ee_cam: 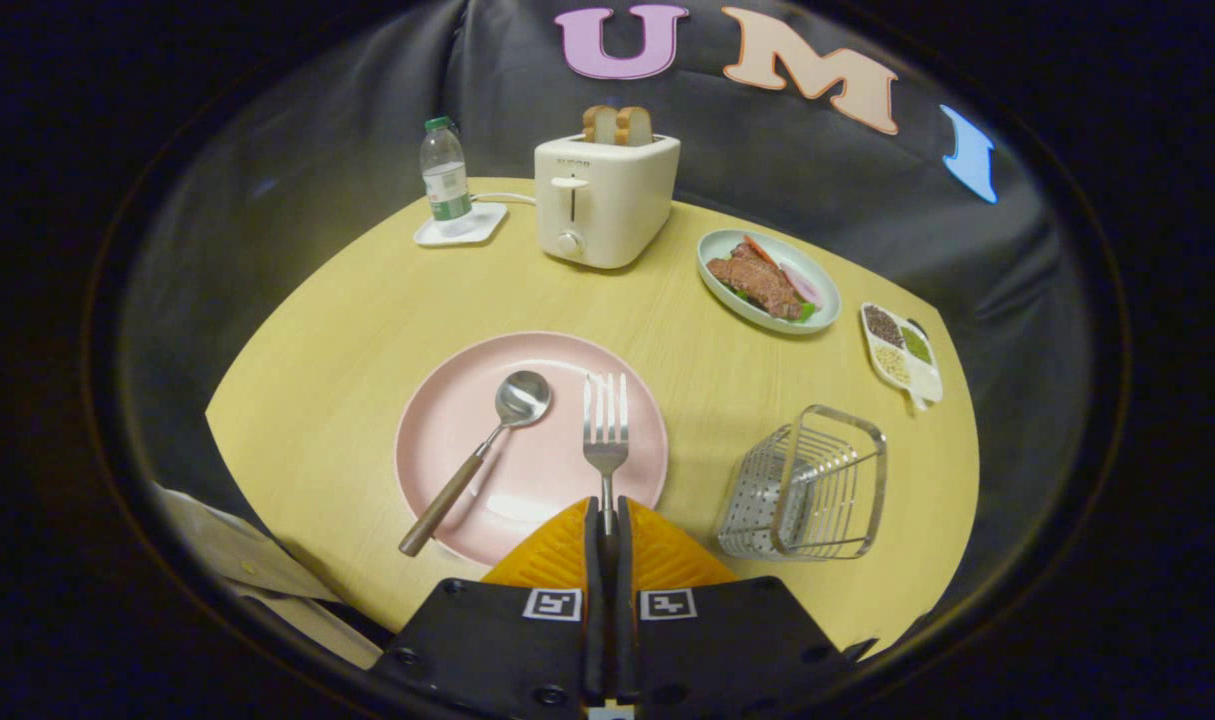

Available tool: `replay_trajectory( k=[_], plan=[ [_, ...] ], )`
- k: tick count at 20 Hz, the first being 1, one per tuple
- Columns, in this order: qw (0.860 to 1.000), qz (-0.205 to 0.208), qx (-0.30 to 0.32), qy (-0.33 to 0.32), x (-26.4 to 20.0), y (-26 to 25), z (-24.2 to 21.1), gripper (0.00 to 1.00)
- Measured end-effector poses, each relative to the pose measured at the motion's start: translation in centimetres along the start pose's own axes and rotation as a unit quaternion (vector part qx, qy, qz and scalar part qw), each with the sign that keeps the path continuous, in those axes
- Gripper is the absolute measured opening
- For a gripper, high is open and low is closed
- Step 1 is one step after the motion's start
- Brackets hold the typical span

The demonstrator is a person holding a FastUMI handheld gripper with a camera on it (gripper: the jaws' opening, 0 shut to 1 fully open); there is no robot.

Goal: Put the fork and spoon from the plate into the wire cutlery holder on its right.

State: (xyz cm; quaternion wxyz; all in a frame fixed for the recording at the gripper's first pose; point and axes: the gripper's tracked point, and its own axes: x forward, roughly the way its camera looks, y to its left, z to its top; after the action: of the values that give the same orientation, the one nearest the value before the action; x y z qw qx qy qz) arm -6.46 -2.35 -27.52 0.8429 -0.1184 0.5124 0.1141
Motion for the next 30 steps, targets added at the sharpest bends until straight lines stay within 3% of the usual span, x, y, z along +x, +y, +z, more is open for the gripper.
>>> replay_trajectory(
  k=[13,19,30],
  plan=[
    [0.999,-0.022,-0.039,0.012,-3.6,-8.6,0.3,0.07],
    [0.996,-0.026,-0.075,0.048,-4.0,-12.3,-0.7,0.07],
    [0.989,-0.008,-0.098,0.111,-2.4,-13.0,-2.5,0.09]
  ],
)
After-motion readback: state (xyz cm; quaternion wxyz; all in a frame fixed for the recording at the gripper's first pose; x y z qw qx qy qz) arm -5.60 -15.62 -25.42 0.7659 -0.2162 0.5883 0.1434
